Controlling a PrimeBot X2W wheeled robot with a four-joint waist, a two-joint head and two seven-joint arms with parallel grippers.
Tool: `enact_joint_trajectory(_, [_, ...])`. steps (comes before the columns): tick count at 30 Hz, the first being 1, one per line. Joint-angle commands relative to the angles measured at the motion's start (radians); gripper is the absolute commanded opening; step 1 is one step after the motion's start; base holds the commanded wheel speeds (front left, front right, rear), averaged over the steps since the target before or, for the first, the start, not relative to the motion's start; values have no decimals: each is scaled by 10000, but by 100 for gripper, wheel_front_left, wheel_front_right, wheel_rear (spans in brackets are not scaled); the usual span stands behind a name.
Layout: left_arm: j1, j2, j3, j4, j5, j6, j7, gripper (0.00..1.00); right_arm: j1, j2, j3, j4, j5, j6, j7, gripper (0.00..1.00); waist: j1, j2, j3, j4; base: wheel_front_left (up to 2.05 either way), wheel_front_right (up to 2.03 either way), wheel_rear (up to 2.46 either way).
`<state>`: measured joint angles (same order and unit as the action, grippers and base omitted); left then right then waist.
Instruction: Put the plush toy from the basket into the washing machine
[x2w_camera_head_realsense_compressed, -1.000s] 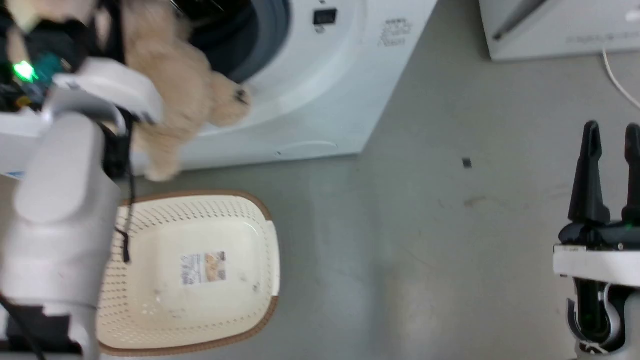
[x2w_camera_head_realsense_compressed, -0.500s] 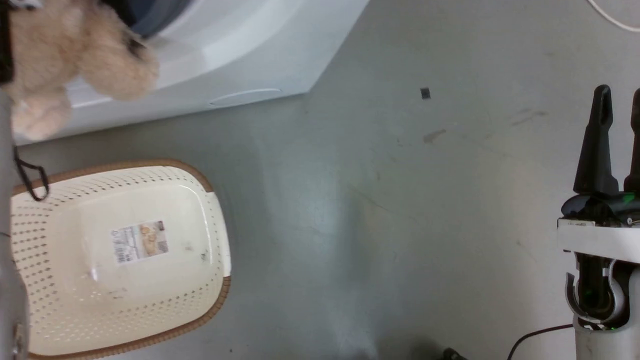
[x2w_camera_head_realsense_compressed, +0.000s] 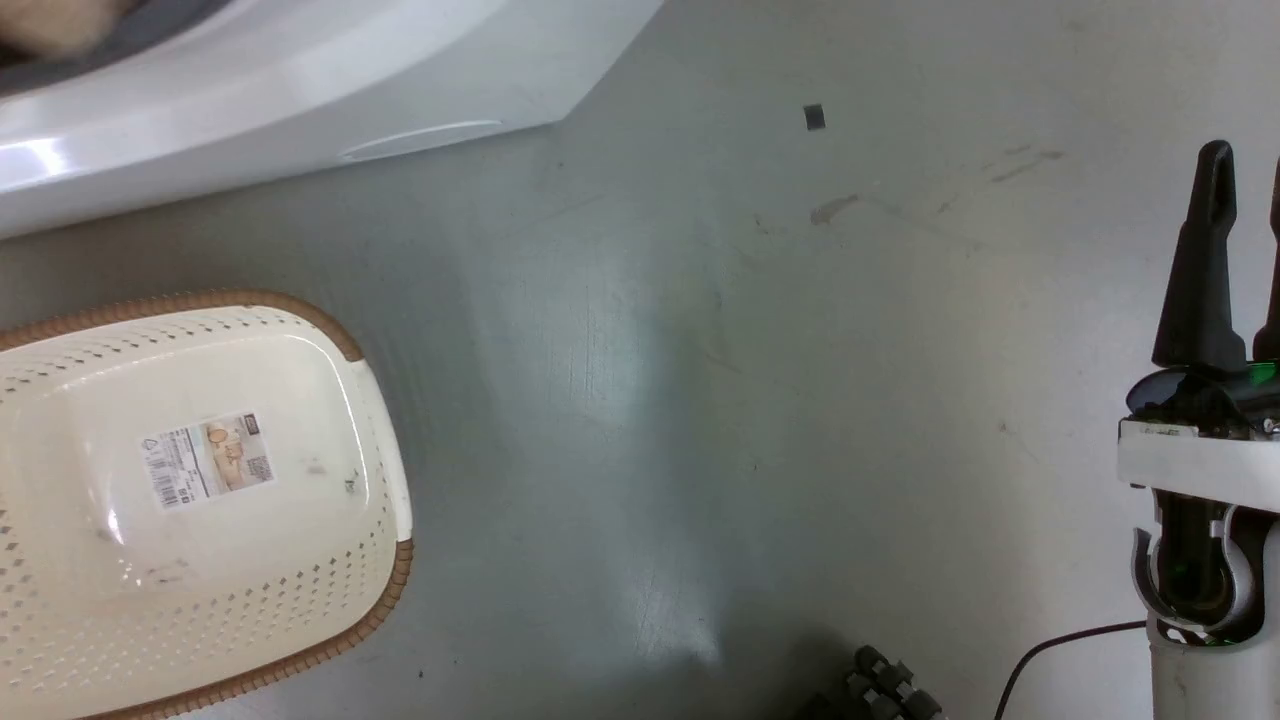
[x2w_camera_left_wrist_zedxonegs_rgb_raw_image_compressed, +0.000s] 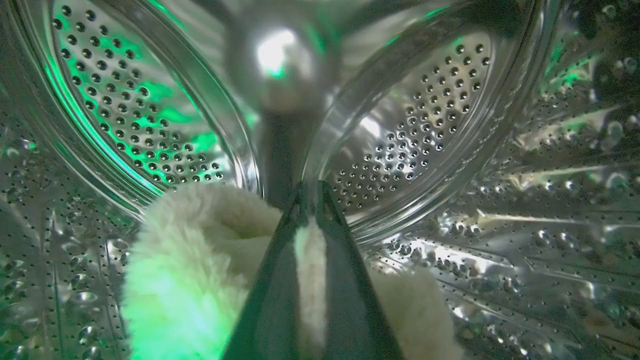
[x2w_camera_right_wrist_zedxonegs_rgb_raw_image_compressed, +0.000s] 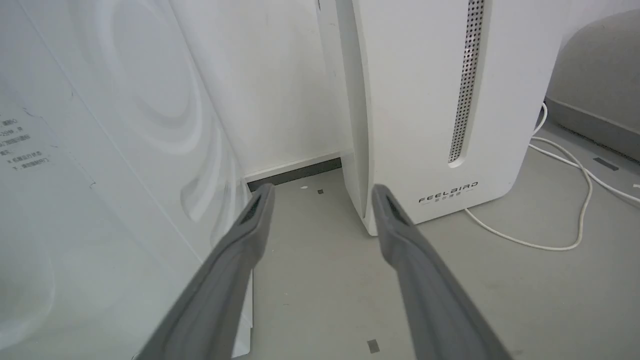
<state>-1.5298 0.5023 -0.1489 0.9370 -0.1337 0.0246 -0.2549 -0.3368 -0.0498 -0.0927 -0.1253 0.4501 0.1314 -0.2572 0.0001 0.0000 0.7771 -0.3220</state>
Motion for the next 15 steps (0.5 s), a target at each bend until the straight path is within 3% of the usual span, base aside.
enact_joint_trajectory(1, [-295, 33, -17, 43, 32, 50, -56, 0, -164, -4, -4, -45, 19, -7, -46, 100, -1, 0, 94, -38, 0, 0, 0])
enact_joint_trajectory(5, [-935, 105, -211, 495, 231, 157, -56, 0, -199, -4, 55, -40, 51, -7, -46, 100, -1, 0, 249, -68, 0, 0, 0])
enact_joint_trajectory(6, [-1017, 116, -206, 606, 225, 195, -58, 37, -210, -4, 66, -36, 65, -7, -46, 100, -1, 0, 271, -71, 0, 0, 0])
enact_joint_trajectory(7, [-1060, 133, -221, 701, 239, 233, -60, 100, -219, -4, 79, -29, 73, -7, -46, 100, -1, 0, 282, -72, 0, 0, 0])
enact_joint_trajectory(15, [-726, 91, -277, 1006, 170, 288, -66, 100, -221, -4, 113, 63, 16, -7, -46, 100, -1, 0, 62, 65, 0, 0, 0])
